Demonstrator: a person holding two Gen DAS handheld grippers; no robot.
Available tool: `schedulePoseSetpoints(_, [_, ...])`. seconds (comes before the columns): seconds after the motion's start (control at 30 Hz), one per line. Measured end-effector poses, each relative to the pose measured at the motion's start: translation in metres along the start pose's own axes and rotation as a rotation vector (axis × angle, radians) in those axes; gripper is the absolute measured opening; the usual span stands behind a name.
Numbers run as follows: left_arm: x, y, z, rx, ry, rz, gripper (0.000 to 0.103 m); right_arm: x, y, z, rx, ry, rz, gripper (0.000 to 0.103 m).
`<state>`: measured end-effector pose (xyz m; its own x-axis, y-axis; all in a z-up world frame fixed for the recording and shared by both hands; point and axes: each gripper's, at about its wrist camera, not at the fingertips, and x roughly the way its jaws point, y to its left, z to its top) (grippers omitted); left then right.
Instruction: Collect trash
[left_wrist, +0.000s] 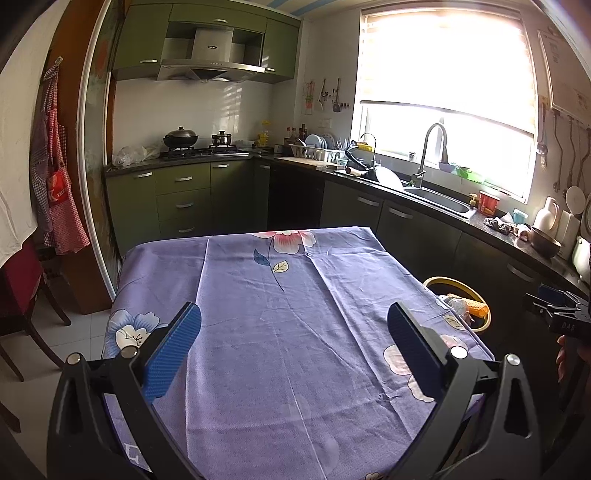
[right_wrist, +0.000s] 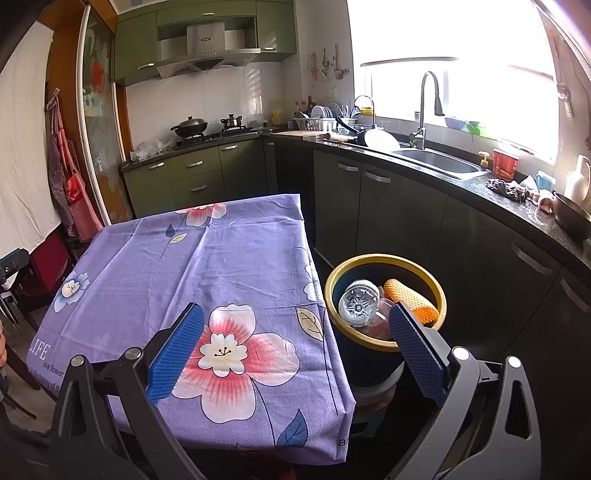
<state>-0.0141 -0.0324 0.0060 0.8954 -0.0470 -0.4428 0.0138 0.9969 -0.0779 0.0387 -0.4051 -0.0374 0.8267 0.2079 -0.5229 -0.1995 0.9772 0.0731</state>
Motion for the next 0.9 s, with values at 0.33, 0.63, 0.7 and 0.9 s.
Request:
schedulePoseSetpoints(0.33, [0.0030, -0.0025, -0.0001, 0.008, 0.010, -0.006, 0.096, 0.0020, -0.0016, 0.0000, 0.003, 0.005, 0.002, 0.098])
schedulePoseSetpoints(0.63, [0.0046, -0.0060, 0.0019, 0.014, 0.014, -0.021, 0.096, 0.0028, -0.0012, -0.0002, 0.006, 0.008, 0.004, 0.098])
schedulePoseSetpoints(0.7, [0.0058, -0.0079, 0.0019, 0.022, 0.016, -0.018, 0.096, 0.0034, -0.0009, -0.0001, 0.006, 0.009, 0.004, 0.098])
schedulePoseSetpoints(0.9, [0.0076, -0.0100, 0.0019, 0.027, 0.020, -0.016, 0.096, 0.0040, -0.0009, -0.0002, 0.006, 0.010, 0.007, 0.098])
